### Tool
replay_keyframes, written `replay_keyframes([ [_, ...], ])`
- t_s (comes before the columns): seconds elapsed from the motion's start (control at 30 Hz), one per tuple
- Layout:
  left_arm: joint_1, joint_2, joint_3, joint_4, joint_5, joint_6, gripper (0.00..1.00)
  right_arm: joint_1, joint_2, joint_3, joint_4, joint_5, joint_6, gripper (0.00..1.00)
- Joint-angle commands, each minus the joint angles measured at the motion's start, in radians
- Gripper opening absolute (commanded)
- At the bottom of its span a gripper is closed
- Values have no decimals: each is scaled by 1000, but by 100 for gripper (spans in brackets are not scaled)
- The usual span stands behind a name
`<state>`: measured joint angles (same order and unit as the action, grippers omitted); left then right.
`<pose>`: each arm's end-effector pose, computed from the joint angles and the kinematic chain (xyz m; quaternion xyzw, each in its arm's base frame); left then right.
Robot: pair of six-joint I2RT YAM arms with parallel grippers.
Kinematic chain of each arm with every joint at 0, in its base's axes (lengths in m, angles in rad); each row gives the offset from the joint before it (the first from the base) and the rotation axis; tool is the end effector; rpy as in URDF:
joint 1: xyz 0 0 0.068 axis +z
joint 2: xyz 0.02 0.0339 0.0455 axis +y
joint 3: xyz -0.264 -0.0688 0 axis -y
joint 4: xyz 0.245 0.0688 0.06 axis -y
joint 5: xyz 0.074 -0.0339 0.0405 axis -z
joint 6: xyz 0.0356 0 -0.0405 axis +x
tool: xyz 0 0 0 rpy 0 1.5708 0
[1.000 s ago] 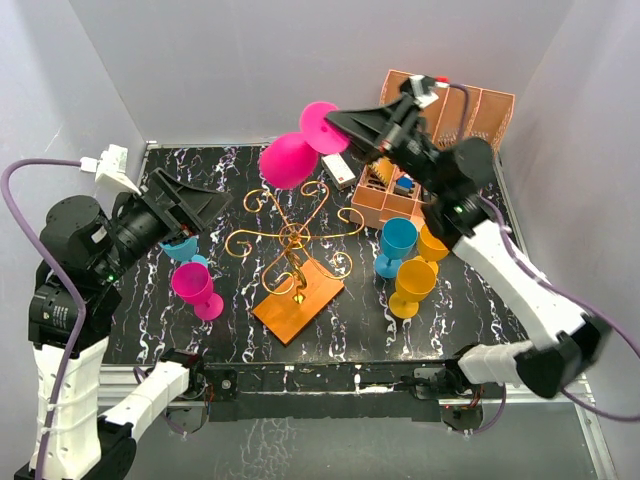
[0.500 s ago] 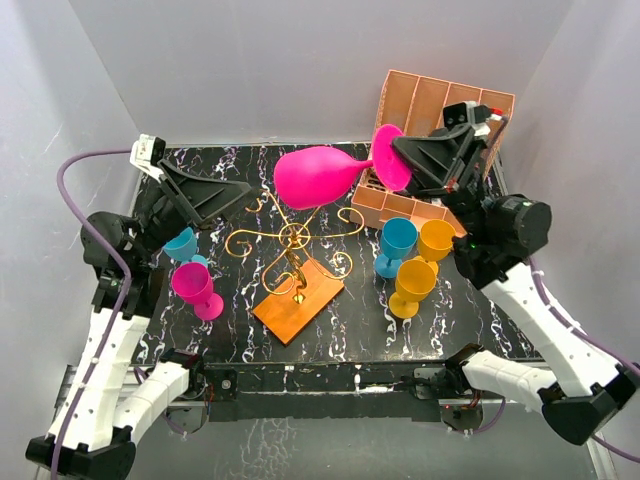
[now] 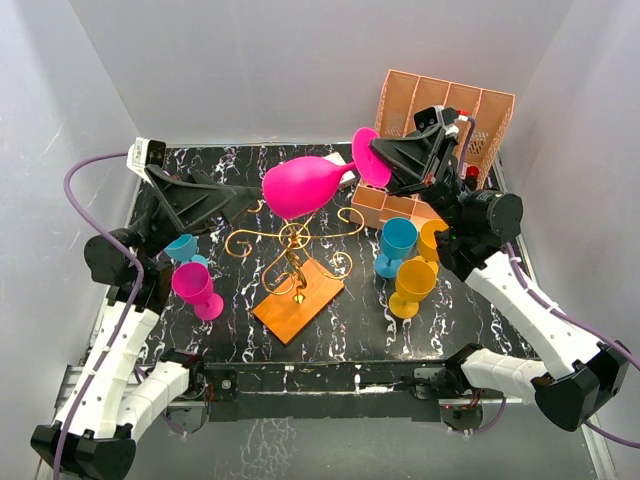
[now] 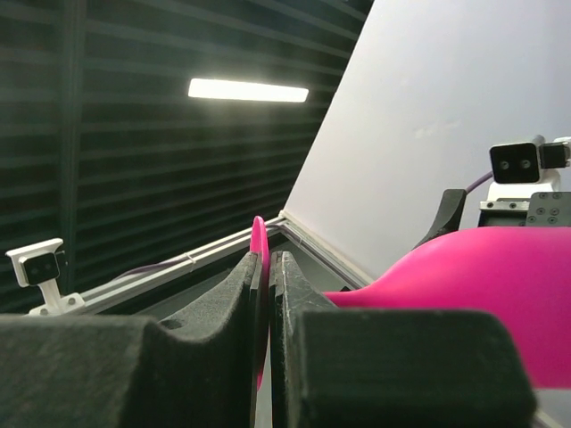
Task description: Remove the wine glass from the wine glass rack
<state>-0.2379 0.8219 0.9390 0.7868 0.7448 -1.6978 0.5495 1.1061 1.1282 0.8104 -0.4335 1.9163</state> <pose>0.1289 -0.0561 0.4738 0.0529 0.4565 -0.7925 0.4010 0.1771 0.1260 0.4935 0.0670 0.3999 0.8850 0.2287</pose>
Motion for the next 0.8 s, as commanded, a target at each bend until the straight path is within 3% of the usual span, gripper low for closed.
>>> replay_keyframes([
  [0.0,-2,14,-8,81,8,-52,87,1,4,1,98,2,9,8],
  [0.33,-11,53,-35,206,20,-123,86,9,79,58,97,-21,-34,8],
  [0.77,-14,40,-47,221,40,-133,85,57,131,115,27,-19,-114,8],
])
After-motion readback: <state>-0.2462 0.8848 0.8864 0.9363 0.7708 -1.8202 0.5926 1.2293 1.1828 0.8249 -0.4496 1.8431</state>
